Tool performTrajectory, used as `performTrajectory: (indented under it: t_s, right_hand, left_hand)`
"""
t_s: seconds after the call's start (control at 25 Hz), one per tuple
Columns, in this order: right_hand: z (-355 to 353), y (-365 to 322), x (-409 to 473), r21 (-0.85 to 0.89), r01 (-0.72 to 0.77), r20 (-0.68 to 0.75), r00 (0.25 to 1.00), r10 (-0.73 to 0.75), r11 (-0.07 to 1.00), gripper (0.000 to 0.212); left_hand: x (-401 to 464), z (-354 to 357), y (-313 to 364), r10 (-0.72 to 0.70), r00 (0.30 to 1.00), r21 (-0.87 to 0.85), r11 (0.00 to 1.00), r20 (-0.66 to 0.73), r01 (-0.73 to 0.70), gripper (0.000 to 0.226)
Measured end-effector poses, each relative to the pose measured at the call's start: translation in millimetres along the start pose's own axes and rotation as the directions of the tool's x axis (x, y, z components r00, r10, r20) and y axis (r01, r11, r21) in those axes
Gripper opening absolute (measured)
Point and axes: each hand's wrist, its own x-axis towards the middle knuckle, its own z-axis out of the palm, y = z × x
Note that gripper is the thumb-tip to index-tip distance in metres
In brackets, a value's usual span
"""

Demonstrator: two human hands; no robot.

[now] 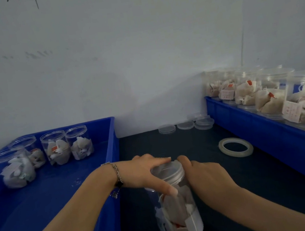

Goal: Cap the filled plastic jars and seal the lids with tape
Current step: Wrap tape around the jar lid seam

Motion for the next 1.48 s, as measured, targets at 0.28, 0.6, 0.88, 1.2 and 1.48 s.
performTrajectory:
  t_s: [0.28,0.6,0.88,1.2,1.48]
  right_hand:
    - [-7,0,-5,0.133,0.011,-0.060,0.998,-0.003,0.991,0.021]
    - [-8,-15,-8,-0.064,0.002,-0.142,0.990,-0.011,0.998,0.038]
    - [-9,-11,-9,0.455,-0.045,0.054,0.998,0.023,0.889,0.034]
    - [-4,9,-25,0.812,-0.126,0.185,0.982,-0.047,0.570,0.063]
    - [-29,44,-30,0.422,-0.048,0.007,0.999,0.050,0.906,0.028]
  left_hand:
    - [-16,-15,-5,0.074,0.993,-0.090,0.994,0.094,-0.065,0.070]
    - [-20,-14,1,0.030,0.999,-0.054,0.998,-0.031,-0.032,0.070]
    - [1,4,9,-0.149,0.981,0.049,0.987,-0.128,0.156,0.100]
    - [0,1,4,-0.017,0.996,-0.035,0.999,-0.085,0.014,0.085]
    - [-2,3,7,0.080,0.988,-0.155,0.983,-0.135,-0.101,0.074]
